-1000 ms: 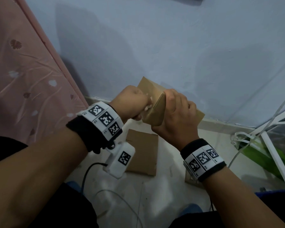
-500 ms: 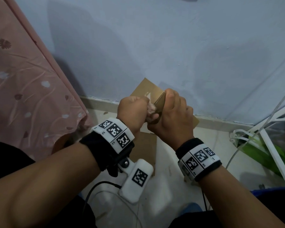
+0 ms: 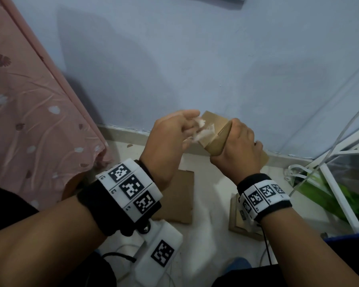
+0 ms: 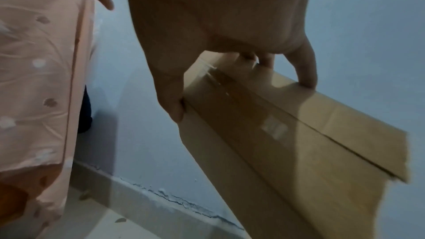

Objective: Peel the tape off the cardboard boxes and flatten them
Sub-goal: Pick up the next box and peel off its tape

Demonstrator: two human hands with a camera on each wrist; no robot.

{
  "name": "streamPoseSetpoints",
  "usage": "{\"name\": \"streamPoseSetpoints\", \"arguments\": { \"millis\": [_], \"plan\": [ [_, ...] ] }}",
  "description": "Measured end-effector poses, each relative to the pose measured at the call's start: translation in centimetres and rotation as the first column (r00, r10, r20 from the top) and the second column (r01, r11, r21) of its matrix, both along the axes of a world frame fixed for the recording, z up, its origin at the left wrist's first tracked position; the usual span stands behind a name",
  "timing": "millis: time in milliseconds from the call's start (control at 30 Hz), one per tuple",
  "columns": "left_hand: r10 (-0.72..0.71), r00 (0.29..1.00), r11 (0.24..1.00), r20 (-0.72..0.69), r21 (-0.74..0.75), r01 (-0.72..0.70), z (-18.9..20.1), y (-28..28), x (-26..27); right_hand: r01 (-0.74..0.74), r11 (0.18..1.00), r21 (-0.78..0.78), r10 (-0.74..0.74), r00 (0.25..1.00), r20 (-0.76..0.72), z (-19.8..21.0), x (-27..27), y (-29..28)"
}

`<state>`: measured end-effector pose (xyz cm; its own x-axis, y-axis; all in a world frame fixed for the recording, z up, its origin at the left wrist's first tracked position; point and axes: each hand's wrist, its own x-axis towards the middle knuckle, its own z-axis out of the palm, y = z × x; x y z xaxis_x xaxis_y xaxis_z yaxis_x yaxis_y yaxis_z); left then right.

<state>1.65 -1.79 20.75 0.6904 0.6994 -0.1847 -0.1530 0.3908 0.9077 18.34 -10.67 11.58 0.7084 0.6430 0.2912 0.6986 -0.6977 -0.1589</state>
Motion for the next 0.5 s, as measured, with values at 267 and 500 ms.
{"name": "streamPoseSetpoints", "arguments": {
  "millis": [267, 500],
  "plan": [
    [-0.286, 0.955, 0.84, 0.082, 0.501, 0.208, 1.5, -0.1, -1.7, 0.123, 0.979, 0.161, -0.069, 0.95, -0.303, -1.0, 0.7, -0.2],
    [-0.094, 0.995, 0.546, 0.024, 0.837, 0.031, 2.4, 2.1, -1.7, 0.068, 0.963, 0.26, 0.029, 0.935, -0.352, -1.0, 0.0, 0.4]
  ]
}}
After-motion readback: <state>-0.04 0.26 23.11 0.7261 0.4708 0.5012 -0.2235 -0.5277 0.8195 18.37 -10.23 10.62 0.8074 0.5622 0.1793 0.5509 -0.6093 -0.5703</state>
